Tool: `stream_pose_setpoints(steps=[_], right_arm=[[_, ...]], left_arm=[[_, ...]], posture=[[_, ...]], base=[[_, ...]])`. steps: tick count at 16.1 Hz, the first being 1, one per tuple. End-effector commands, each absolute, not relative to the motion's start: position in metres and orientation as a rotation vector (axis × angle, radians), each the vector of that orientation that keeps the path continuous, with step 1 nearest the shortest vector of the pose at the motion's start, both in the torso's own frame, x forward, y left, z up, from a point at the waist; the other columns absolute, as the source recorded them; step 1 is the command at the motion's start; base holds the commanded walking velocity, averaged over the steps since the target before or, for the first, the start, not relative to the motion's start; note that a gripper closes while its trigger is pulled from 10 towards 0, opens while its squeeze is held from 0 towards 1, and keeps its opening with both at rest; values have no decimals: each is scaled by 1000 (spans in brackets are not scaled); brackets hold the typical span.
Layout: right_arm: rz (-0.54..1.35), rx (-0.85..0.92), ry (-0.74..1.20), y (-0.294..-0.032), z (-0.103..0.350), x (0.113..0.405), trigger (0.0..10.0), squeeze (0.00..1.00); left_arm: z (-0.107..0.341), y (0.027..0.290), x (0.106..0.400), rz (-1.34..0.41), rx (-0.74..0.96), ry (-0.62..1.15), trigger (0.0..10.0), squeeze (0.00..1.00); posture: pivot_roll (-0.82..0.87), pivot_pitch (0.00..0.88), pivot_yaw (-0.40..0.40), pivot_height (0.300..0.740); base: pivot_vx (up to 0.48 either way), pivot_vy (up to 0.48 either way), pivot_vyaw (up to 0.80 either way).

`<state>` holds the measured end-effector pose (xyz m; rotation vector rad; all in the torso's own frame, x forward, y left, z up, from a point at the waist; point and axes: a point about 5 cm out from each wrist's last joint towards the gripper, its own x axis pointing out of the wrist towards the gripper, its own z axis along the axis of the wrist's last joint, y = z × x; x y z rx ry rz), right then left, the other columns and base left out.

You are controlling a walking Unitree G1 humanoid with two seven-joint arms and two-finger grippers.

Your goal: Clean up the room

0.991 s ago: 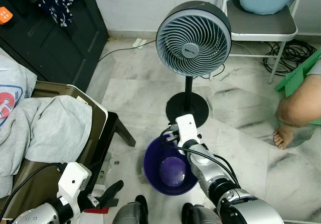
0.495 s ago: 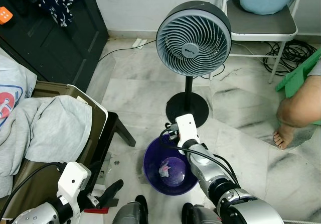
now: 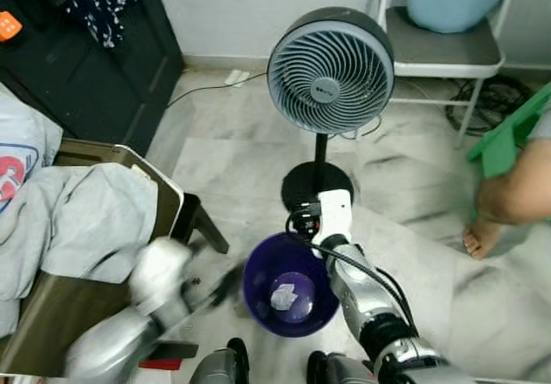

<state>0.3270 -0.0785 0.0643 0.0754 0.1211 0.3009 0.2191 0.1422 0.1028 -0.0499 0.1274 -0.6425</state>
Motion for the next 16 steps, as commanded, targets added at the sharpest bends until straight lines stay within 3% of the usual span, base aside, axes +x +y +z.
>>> stream_pose_setpoints(steps=[1, 5, 9, 13, 14, 16], right_arm=[[293, 87, 111, -85, 67, 323, 10000, 1000], [211, 106, 107, -113, 64, 307, 10000, 1000], [215, 160, 97, -114, 76, 302, 10000, 1000], [260, 1, 27, -115, 86, 302, 10000, 969], [265, -30, 17, -116, 88, 302, 10000, 0], [265, -68, -7, -120, 93, 299, 10000, 0]], left_arm=[[96, 145, 223, -592, -55, 151, 10000, 0], [97, 144, 254, -427, -87, 72, 10000, 0], [97, 157, 272, -230, -96, 28, 10000, 0], [95, 178, 275, -62, -139, 13, 10000, 0], [95, 183, 272, -46, -143, 8, 10000, 0], [89, 192, 261, -6, -130, 12, 10000, 0]], posture=[[-48, 120, 62, 740], [-106, 61, 68, 740], [-126, 0, 46, 740], [-101, 0, 23, 740], [-93, 0, 14, 740], [-84, 0, 5, 740]], base=[[0, 0, 0], [0, 0, 0], [0, 0, 0], [0, 0, 0], [0, 0, 0], [0, 0, 0]])
